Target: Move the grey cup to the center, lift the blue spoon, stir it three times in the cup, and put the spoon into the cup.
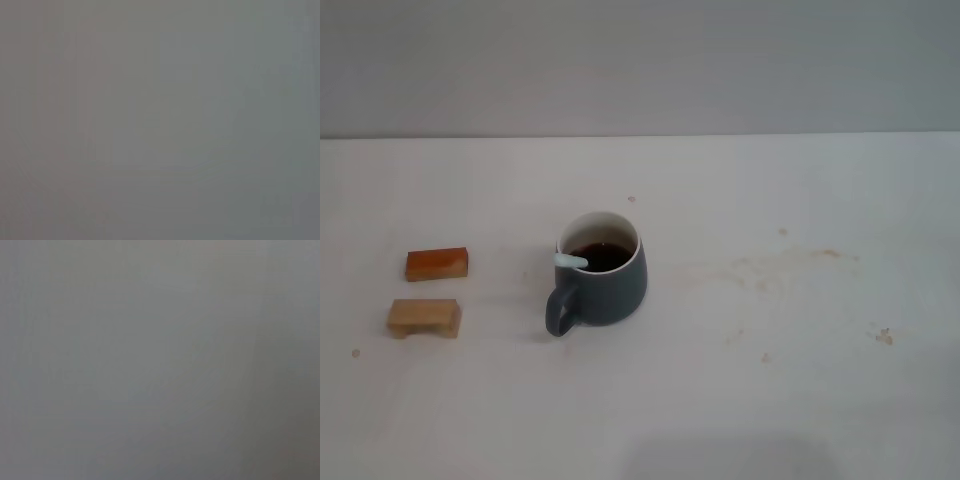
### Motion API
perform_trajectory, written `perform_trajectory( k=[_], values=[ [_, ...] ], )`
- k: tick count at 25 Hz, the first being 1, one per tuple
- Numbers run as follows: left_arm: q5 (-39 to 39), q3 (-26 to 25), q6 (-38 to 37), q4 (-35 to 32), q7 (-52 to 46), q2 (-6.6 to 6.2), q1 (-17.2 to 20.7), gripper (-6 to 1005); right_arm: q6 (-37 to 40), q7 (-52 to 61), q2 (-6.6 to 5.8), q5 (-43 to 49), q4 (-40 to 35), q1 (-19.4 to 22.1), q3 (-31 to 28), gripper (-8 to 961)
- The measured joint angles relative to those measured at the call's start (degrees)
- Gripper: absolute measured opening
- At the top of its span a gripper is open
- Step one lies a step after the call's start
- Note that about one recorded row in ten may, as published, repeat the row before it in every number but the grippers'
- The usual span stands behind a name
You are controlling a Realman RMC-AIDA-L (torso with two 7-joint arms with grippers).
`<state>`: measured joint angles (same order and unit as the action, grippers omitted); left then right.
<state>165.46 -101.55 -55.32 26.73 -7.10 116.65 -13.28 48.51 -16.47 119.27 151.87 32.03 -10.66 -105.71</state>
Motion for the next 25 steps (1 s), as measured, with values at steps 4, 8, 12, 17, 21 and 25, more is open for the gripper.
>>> perform_trajectory(
  k=[4,8,12,17,21,25],
  values=[
    [0.03,-0.66,-0.01,-0.01,0.36,-0.06,-0.30,436,0.66,0.02,0.05,-0.03,-1.22,-0.06,0.18,52],
    [0.04,-1.45,0.06,-0.15,1.22,0.06,-0.59,436,0.09,1.51,-0.09,-0.06,-2.01,-0.70,-0.08,127],
    [0.02,-1.46,-0.02,-0.17,1.26,0.23,-0.45,436,0.63,4.73,-0.14,-0.09,-2.49,-0.91,-0.23,201],
    [-0.27,-1.53,0.06,-0.35,1.01,0.63,-0.45,436,1.28,5.93,-0.28,-0.10,-4.63,-3.24,-0.33,322],
    [-0.32,-1.85,0.12,-0.57,0.81,0.78,-0.63,436,1.37,5.93,-0.47,-0.10,-5.71,-5.25,-0.43,451],
    [-0.32,-2.28,0.15,-0.74,0.94,0.95,-0.80,436,1.49,5.91,-0.49,-0.09,-5.80,-5.80,-0.43,452]
  ],
)
